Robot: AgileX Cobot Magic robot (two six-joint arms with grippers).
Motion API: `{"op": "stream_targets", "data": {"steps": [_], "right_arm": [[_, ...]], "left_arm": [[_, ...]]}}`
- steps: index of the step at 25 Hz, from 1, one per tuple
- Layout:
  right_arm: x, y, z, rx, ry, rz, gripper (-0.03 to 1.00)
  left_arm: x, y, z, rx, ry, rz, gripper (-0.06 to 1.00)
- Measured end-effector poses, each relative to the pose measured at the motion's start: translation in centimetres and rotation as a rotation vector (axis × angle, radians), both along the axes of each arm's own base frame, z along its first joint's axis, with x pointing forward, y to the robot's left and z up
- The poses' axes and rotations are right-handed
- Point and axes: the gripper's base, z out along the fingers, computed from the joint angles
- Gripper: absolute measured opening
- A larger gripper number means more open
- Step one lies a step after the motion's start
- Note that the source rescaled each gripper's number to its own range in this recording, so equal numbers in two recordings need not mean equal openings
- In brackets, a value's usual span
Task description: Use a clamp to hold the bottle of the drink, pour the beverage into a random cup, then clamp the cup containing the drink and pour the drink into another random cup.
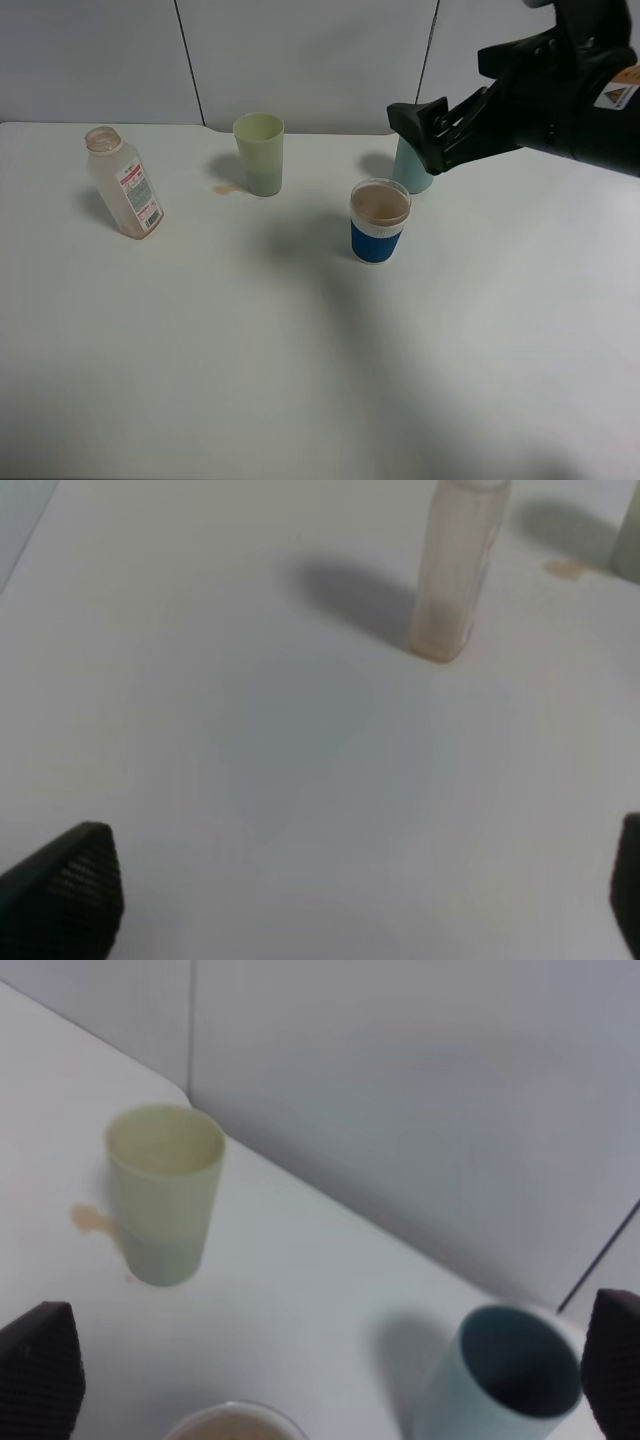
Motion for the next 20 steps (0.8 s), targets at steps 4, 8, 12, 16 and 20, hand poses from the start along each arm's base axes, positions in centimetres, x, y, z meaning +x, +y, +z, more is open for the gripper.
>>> {"op": "stream_targets", "data": {"steps": [4,8,12,16,20], "right_arm": [[-2.7,-1.1,2.5,-0.022,-0.04,0.07,1.0],[-4.2,-1.9,3.3,-0.016,-0.01,0.081,1.0],[-5.6,-2.9,3.9,-0.033,0.024,0.064,1.0],[-8.0,-5.1,4.7,-0.056,0.048,-0.003,1.0],[-11.3,-8.2,5.5,-0.081,0.054,-0.091,1.0]], "left_arm": [[0.0,0.0,0.0,0.0,0.0,0.0,0.99],[0.0,0.0,0.0,0.0,0.0,0.0,0.99],[0.0,0.0,0.0,0.0,0.0,0.0,0.99],[0.0,0.0,0.0,0.0,0.0,0.0,0.99],[0.0,0.0,0.0,0.0,0.0,0.0,0.99]]}}
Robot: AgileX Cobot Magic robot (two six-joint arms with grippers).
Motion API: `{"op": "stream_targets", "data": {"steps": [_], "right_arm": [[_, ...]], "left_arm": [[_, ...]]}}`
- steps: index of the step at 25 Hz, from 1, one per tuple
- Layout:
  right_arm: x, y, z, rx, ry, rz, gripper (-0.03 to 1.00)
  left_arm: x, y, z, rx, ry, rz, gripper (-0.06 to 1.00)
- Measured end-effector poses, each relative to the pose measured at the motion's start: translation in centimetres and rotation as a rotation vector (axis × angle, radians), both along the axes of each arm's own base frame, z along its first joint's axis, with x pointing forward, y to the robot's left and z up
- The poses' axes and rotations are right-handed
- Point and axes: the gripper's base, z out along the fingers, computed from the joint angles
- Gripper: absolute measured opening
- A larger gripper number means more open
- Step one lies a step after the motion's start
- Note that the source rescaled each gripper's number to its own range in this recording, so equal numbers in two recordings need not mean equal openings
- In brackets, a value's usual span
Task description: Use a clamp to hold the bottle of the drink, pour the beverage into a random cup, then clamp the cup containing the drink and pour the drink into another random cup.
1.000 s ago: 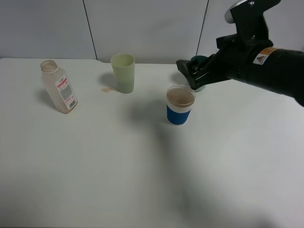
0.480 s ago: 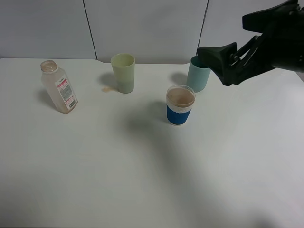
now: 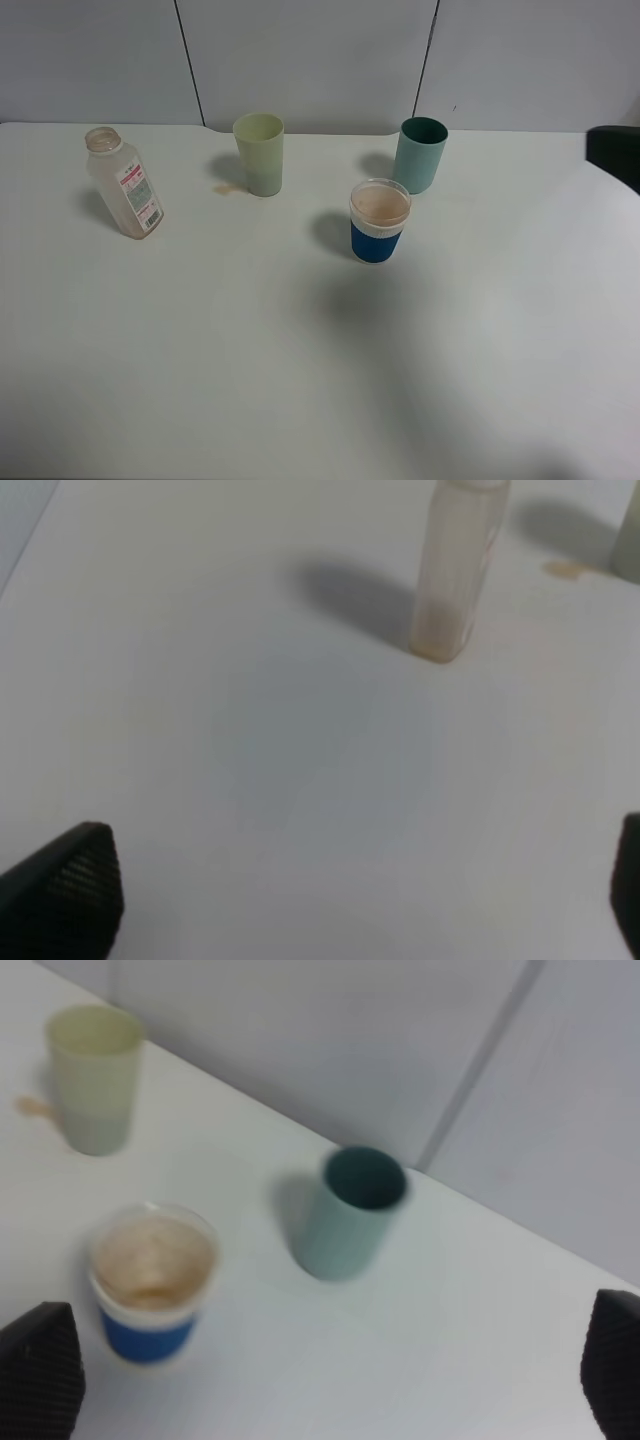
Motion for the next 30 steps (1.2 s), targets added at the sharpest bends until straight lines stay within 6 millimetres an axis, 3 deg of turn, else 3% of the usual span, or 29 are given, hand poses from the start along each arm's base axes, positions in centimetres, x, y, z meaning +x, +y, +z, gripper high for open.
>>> {"op": "stream_targets", "data": {"steps": [7,19,30], "right_arm": [[-4.4,-3.5,-0.5,0.035,0.075,-0.101,1.0],[-8.3,-5.7,-3.0,0.045,0.308,-0.166,1.0],[-10.7,-6.9,-4.5,0.15,0.279,-0.156,1.0]], "left_arm": [[0.0,0.0,0.0,0.0,0.0,0.0,0.99],[0.0,0.0,0.0,0.0,0.0,0.0,0.99],[0.0,0.0,0.0,0.0,0.0,0.0,0.99]]}}
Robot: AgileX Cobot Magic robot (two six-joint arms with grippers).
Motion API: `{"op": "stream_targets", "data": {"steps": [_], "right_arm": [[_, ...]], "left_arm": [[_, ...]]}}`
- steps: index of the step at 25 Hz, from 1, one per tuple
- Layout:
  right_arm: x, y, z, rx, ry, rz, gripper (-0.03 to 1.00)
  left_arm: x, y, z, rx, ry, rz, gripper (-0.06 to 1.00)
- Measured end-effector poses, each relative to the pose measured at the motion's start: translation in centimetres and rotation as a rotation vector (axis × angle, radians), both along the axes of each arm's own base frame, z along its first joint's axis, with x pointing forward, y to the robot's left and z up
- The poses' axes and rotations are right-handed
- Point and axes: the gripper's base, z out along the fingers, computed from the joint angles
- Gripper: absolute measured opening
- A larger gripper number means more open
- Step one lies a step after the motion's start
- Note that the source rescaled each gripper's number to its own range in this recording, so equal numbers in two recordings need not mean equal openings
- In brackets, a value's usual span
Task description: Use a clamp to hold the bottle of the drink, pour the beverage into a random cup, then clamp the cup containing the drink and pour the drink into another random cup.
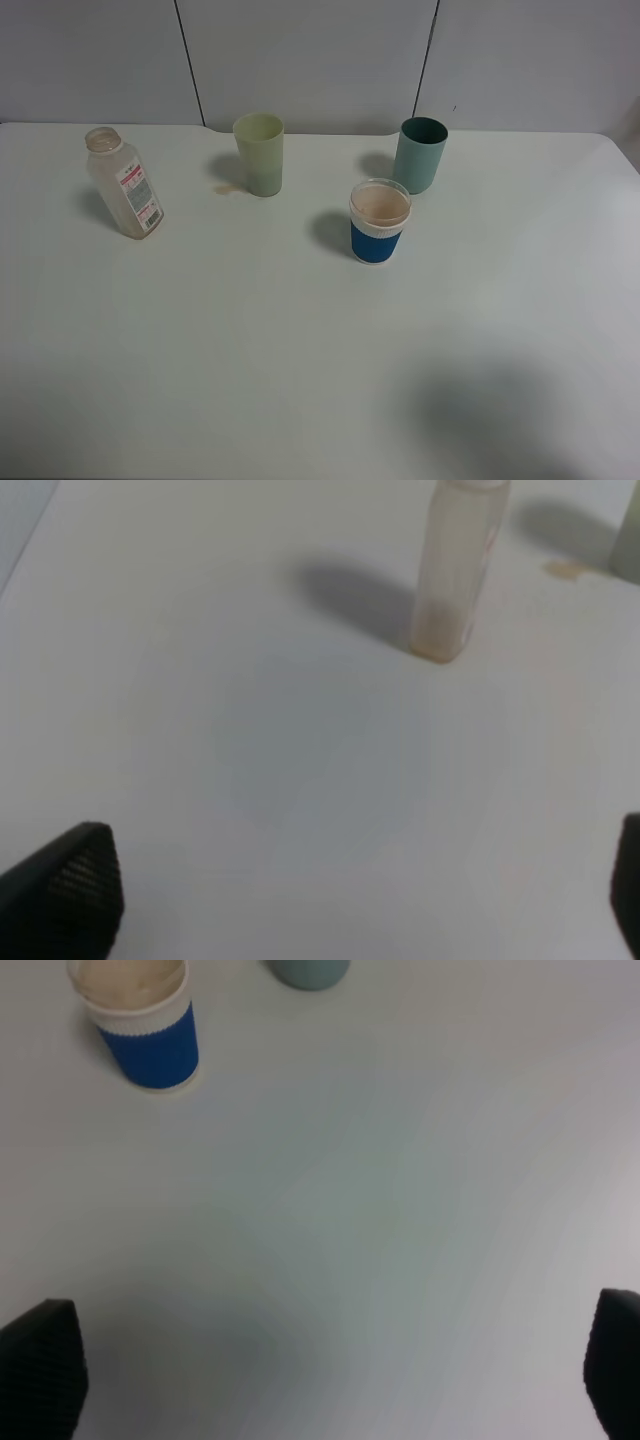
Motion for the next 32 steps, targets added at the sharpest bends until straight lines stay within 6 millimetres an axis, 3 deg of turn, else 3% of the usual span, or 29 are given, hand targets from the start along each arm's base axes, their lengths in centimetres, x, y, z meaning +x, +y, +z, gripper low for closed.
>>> {"op": "stream_targets", "data": {"steps": [21,32], "right_arm": [[0.77,0.88,-0.14,0.064,-0.071,0.034,1.0],[0.57,0.81,-0.12,0.067,-0.075,-0.116,1.0]], "left_arm": [[0.0,0.0,0.0,0.0,0.0,0.0,0.99],[0.0,0.0,0.0,0.0,0.0,0.0,0.99]]}}
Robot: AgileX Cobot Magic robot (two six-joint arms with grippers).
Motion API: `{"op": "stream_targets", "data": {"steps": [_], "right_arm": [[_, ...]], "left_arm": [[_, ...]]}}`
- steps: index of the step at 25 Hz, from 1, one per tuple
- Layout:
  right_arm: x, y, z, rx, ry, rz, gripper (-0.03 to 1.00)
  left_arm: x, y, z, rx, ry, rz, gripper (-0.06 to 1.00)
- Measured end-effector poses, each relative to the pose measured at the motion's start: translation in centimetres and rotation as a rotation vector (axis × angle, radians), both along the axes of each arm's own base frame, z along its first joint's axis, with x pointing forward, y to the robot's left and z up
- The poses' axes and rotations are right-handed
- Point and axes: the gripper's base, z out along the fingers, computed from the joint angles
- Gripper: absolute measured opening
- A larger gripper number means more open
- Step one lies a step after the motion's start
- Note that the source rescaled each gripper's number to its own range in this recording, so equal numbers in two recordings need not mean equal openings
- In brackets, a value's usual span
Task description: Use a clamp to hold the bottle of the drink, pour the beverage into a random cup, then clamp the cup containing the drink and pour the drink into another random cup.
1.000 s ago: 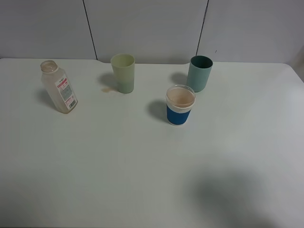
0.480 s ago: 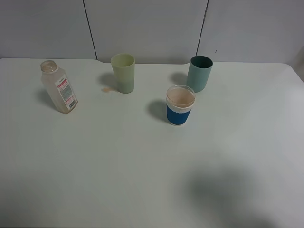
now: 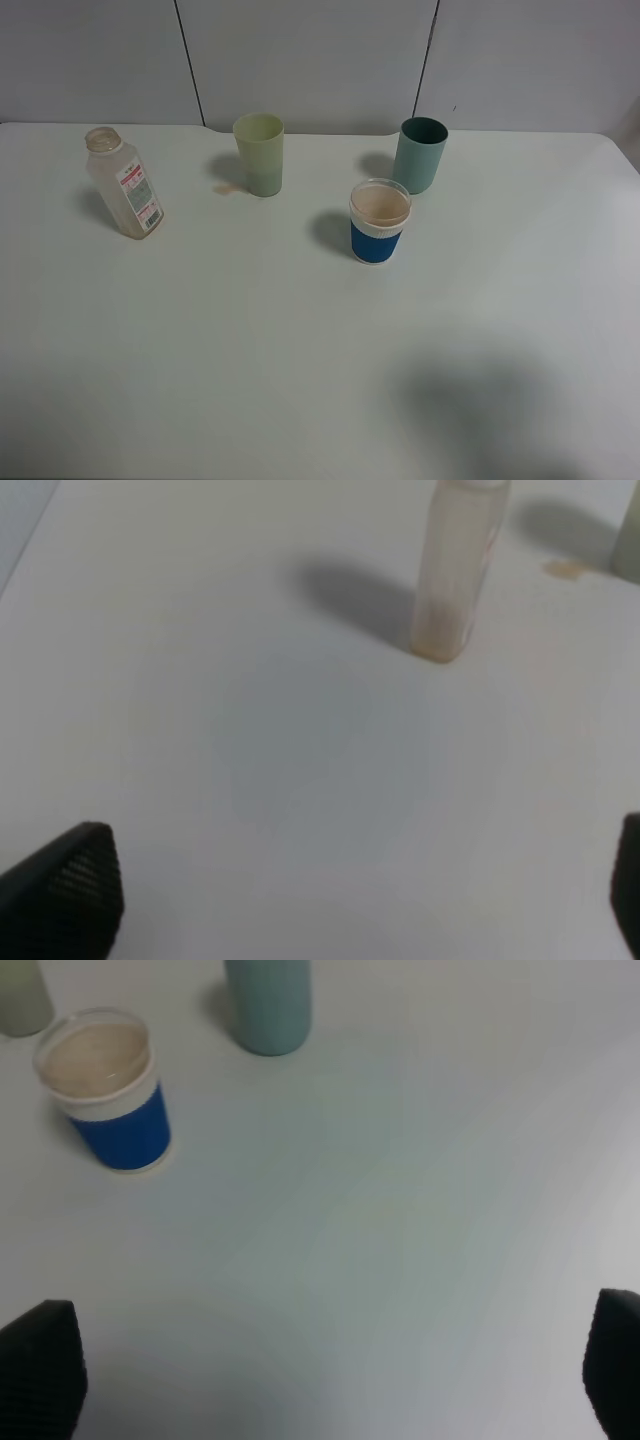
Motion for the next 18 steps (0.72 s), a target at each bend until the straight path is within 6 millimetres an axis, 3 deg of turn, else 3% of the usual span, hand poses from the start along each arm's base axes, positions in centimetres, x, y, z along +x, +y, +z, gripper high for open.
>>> {"op": "stream_targets", "data": {"steps": [9,18], "right_arm": [[-0.43,0.29,-0.03,-0.015,0.002,-0.219,1.0],[-0.57,0.44,-0.04,-0.026,0.003,-0.314,1.0]], "left_arm": [[0.0,0.0,0.0,0.0,0.0,0.0,0.99],[0.0,0.0,0.0,0.0,0.0,0.0,0.99]]}}
